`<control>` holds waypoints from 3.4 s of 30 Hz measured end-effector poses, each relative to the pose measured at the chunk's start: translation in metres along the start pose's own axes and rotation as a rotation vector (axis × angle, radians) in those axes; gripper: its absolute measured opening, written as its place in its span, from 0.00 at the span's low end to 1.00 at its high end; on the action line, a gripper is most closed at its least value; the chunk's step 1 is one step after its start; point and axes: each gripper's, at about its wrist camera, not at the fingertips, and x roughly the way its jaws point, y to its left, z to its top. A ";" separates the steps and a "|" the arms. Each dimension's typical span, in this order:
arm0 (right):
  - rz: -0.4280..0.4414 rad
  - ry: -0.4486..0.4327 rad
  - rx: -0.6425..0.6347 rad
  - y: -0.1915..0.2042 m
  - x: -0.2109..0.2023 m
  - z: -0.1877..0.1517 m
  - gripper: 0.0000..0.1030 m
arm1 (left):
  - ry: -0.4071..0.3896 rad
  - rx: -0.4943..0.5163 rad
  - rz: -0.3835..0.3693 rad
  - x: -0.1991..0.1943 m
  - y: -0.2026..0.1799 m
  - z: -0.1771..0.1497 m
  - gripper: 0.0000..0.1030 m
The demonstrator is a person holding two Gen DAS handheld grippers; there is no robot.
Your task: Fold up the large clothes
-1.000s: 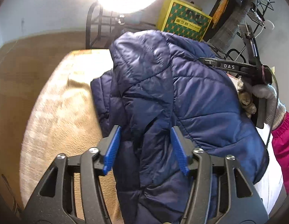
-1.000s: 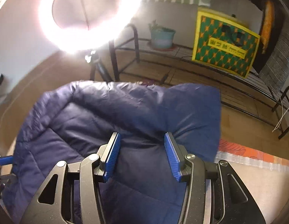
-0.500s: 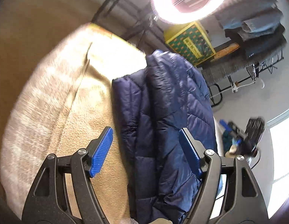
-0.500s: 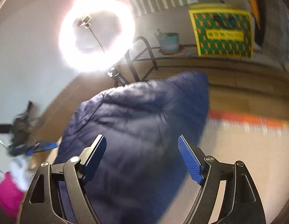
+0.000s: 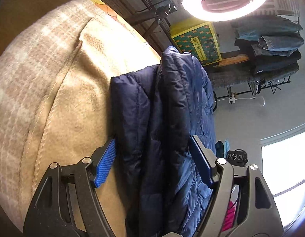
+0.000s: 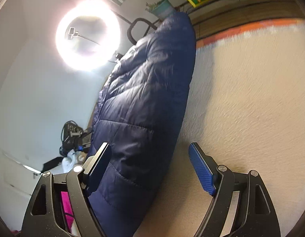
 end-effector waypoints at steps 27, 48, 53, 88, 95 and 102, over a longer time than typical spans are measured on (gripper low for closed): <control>-0.245 -0.007 -0.260 0.074 0.014 -0.001 0.20 | -0.085 0.312 0.292 0.028 -0.113 -0.024 0.16; -0.507 -0.081 -0.457 0.139 -0.154 -0.057 0.16 | -0.029 0.497 0.142 0.022 -0.291 -0.166 0.14; -0.550 -0.131 -0.459 0.129 -0.222 -0.073 0.16 | -0.005 0.552 0.102 0.050 -0.346 -0.202 0.14; -1.154 -0.243 -0.378 -0.097 -0.452 0.046 0.25 | 0.126 0.629 0.083 0.452 -0.543 -0.277 0.17; -1.170 -0.262 -0.211 -0.141 -0.476 0.050 0.48 | 0.138 0.632 0.118 0.468 -0.526 -0.276 0.20; -1.113 -0.505 -0.025 -0.121 -0.549 -0.014 0.74 | 0.196 0.532 0.103 0.468 -0.510 -0.272 0.43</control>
